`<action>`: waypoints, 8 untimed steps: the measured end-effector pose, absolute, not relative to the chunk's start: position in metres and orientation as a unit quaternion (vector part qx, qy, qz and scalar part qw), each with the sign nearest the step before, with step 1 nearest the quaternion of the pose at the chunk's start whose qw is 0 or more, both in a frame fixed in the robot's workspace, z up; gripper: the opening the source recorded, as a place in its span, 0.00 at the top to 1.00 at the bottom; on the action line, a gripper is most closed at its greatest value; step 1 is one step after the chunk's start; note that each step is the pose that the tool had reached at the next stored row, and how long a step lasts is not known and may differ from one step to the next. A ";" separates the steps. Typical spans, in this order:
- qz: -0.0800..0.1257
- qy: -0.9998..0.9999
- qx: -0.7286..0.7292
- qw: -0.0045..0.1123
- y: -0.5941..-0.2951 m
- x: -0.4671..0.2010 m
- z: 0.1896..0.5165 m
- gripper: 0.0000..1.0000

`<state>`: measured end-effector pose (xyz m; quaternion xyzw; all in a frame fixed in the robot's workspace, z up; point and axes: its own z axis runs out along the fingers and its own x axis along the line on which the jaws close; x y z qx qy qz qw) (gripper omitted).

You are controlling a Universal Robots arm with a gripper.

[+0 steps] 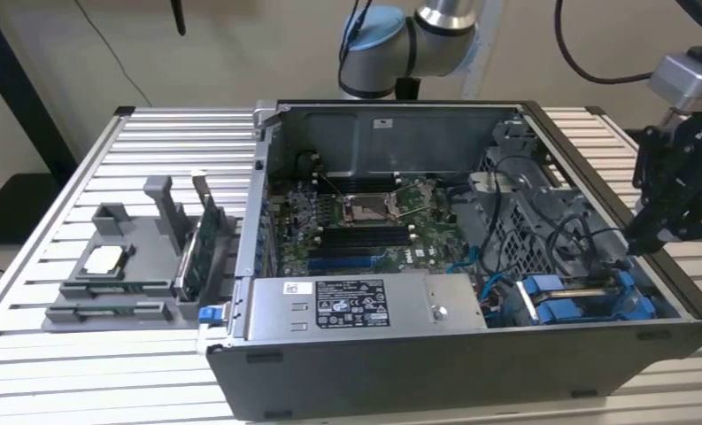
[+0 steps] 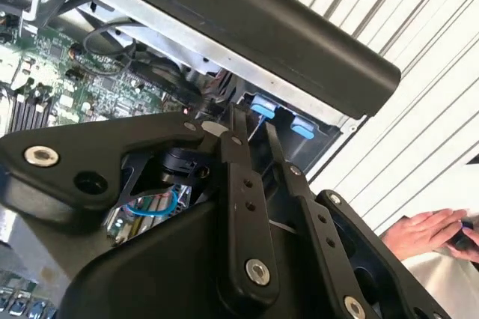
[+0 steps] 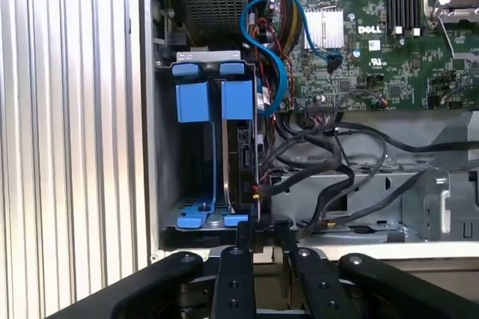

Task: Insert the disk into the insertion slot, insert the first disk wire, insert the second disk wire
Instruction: 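Insert the second disk wire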

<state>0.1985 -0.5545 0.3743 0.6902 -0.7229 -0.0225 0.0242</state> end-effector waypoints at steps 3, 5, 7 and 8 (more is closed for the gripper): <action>-0.028 -0.723 0.690 0.030 -0.554 0.199 0.372 0.74; -0.029 -0.723 0.690 0.029 -0.555 0.199 0.372 0.74; -0.029 -0.723 0.690 0.029 -0.554 0.199 0.372 0.76; -0.029 -0.723 0.690 0.029 -0.554 0.199 0.372 0.76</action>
